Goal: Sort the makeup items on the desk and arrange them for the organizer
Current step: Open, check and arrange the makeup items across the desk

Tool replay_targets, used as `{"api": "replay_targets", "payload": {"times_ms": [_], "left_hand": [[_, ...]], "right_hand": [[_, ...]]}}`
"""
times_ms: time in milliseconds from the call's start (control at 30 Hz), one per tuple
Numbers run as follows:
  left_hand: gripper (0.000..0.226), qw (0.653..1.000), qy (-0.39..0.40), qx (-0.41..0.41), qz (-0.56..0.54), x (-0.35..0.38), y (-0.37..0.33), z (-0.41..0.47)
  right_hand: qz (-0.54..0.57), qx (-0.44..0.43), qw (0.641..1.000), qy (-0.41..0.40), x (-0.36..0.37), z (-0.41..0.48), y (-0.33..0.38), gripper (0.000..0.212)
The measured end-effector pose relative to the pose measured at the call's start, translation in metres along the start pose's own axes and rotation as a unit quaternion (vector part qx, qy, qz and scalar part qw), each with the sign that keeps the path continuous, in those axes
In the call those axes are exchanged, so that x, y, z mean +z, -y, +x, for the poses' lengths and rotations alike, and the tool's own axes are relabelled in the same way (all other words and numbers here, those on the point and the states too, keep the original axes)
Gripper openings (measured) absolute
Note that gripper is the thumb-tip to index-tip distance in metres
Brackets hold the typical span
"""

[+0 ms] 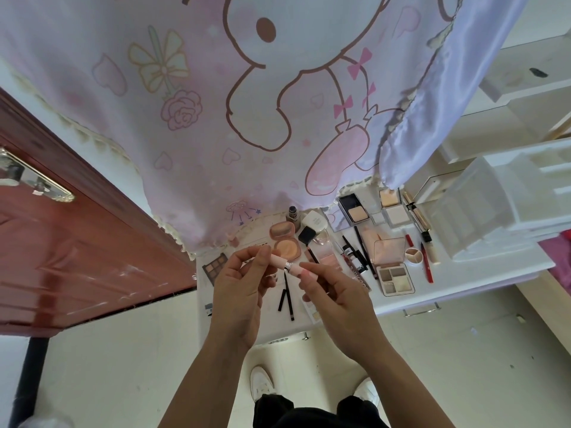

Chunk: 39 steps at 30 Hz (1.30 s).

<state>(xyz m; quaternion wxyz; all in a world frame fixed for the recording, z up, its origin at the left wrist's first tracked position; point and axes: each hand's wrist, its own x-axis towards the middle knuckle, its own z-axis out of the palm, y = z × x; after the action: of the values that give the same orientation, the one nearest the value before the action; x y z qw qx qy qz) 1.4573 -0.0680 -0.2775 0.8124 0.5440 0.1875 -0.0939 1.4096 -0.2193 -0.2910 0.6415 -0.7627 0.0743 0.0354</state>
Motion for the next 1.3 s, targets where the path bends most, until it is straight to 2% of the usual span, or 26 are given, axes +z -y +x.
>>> {"api": "replay_targets", "payload": {"times_ms": [233,567,700,933,1033,1133,1200,1300], "left_hand": [[0.039,0.998,0.003,-0.061,0.016,-0.022,0.008,0.002],[0.039,0.985,-0.004,-0.140,0.099,-0.062,0.036,0.032],[0.030,0.981,-0.009,-0.153,0.115,-0.074,0.054,0.054],[0.027,0.973,-0.017,-0.160,0.168,-0.086,0.084,0.100],[0.024,0.969,-0.007,-0.133,0.208,-0.086,0.088,0.127],[0.021,0.959,-0.016,-0.083,0.269,-0.082,0.083,0.168],[0.022,0.946,-0.027,-0.041,0.322,-0.075,0.076,0.199],[0.007,0.908,-0.019,0.008,0.418,-0.063,0.067,0.244]], "right_hand": [[0.081,0.040,0.995,0.029,0.016,0.004,-0.015,0.019],[-0.002,0.110,0.994,0.021,0.052,0.018,-0.072,0.022],[0.009,0.137,0.990,-0.013,0.066,0.025,-0.100,0.013],[0.010,0.174,0.984,-0.033,0.082,0.046,-0.140,0.022],[-0.017,0.190,0.981,-0.023,0.082,0.056,-0.154,0.037],[-0.094,0.184,0.978,-0.015,0.081,0.064,-0.171,0.042],[-0.126,0.180,0.975,-0.010,0.080,0.067,-0.180,0.041],[-0.164,0.177,0.970,0.005,0.078,0.069,-0.191,0.040]]}}
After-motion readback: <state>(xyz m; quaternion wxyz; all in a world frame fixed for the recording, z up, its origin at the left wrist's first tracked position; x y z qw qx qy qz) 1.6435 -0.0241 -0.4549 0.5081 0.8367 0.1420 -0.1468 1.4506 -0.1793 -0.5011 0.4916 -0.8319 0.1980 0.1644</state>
